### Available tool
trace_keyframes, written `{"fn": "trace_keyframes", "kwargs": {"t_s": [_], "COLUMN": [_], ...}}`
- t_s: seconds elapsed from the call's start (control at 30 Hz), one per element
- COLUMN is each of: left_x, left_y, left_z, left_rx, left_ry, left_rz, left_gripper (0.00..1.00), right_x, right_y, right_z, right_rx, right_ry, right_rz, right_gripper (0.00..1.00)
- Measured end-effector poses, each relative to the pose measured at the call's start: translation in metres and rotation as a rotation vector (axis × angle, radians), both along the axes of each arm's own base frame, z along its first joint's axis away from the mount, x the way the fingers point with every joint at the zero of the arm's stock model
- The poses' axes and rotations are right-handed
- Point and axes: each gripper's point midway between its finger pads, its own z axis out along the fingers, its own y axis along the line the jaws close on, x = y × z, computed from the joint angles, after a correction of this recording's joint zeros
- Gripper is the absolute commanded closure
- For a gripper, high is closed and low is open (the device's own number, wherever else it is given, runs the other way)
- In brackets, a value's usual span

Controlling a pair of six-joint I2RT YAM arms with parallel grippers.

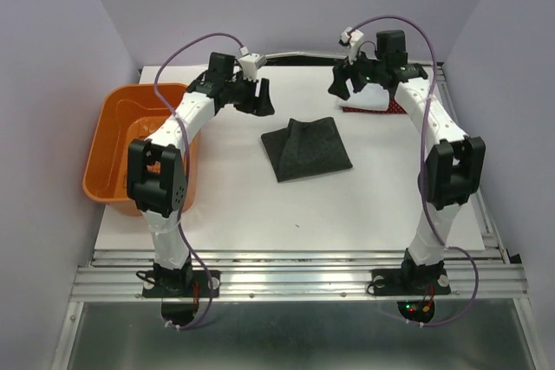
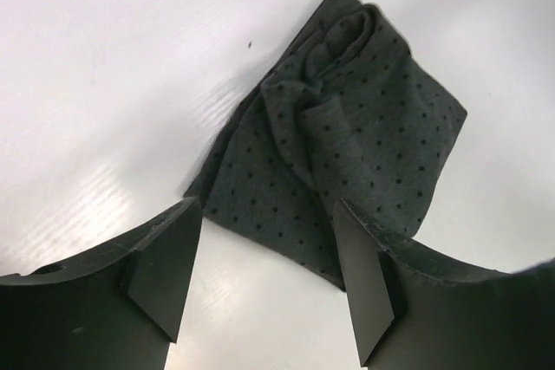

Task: Fold and stack the skirts
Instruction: Fold the skirt

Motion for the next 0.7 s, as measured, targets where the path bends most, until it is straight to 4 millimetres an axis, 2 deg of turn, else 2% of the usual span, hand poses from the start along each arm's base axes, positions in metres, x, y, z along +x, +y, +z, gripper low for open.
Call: {"fn": "trace_keyframes", "kwargs": {"t_s": [0.03,0.07,0.13,0.27,0.33,0.4,0.5,0.63,0.7], "left_x": [0.001,0.003,0.008,0.006,0.002,-0.002,-0.01,-0.024,-0.024], "left_y": [-0.007,-0.012,-0.026,-0.052,-0.064,-0.072,-0.081,-0.07,-0.061], "left_z": [0.006,0.009,0.013,-0.008,-0.022,-0.034,-0.045,-0.055,-0.053], "left_rx": [-0.011,-0.018,-0.036,-0.042,-0.038,-0.037,-0.054,-0.083,-0.086], "left_ry": [-0.015,-0.027,-0.044,-0.025,0.002,0.029,0.051,0.101,0.108], "left_rz": [-0.028,-0.046,-0.083,-0.142,-0.165,-0.174,-0.172,-0.116,-0.09], "left_gripper": [0.26,0.26,0.26,0.27,0.3,0.32,0.33,0.33,0.33], "right_x": [0.01,0.016,0.034,0.047,0.051,0.058,0.065,0.07,0.073], "right_y": [-0.012,-0.017,-0.039,-0.047,-0.042,-0.033,-0.025,-0.012,-0.005], "right_z": [-0.016,-0.027,-0.068,-0.128,-0.144,-0.151,-0.15,-0.142,-0.143], "right_rx": [0.036,0.061,0.127,0.227,0.249,0.273,0.291,0.289,0.28], "right_ry": [0.073,0.114,0.254,0.457,0.494,0.493,0.465,0.406,0.38], "right_rz": [-0.04,-0.055,-0.123,-0.215,-0.233,-0.232,-0.219,-0.186,-0.173], "right_gripper": [0.41,0.46,0.56,0.62,0.62,0.64,0.64,0.61,0.6]}}
